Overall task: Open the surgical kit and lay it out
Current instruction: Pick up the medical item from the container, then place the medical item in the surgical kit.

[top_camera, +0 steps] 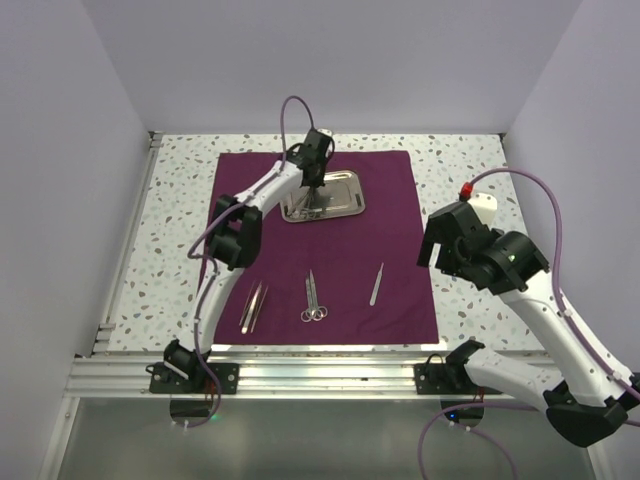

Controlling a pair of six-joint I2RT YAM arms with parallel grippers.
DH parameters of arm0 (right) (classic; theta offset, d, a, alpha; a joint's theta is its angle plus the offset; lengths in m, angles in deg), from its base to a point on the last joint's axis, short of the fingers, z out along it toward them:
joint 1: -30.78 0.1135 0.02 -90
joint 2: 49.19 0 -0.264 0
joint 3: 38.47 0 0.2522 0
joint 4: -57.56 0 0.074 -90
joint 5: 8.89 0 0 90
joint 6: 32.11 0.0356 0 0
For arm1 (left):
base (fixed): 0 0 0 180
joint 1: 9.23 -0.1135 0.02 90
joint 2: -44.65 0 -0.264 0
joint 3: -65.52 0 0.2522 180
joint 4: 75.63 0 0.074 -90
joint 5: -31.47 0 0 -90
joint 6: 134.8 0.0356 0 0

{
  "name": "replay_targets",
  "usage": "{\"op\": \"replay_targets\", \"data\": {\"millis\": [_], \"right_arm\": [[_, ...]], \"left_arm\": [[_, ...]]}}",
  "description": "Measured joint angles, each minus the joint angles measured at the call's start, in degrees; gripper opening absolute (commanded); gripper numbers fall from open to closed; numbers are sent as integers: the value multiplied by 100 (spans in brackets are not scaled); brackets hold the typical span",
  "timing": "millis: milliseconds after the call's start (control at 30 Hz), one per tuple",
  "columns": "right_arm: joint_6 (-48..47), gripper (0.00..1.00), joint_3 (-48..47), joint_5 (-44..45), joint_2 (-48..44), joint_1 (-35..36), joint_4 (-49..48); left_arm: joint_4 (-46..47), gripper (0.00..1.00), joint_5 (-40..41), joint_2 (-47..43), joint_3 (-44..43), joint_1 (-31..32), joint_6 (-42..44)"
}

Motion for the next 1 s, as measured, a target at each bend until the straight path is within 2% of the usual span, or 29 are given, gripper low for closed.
{"op": "replay_targets", "data": {"millis": [200,467,667,800,1000], "right_arm": [[-7,93,68,-81,-85,0,-98],[-90,93,149,-98,-245,0,-232],[-160,93,205,-109,-376,0,-249],[-214,93,308,-184,-452,0,-278],[-345,93,442,-271,-448,0,-284]], "left_arm": [[-400,0,-238,-304,4,-72,-188],[-568,0,-431,-1169,107,-94,-632],[-492,0,-79,-2581,2044,146,-1460],[-575,0,398,-3276,3230,850,-2168],[-634,0,636,-3659,4350,1917,-3049]]}}
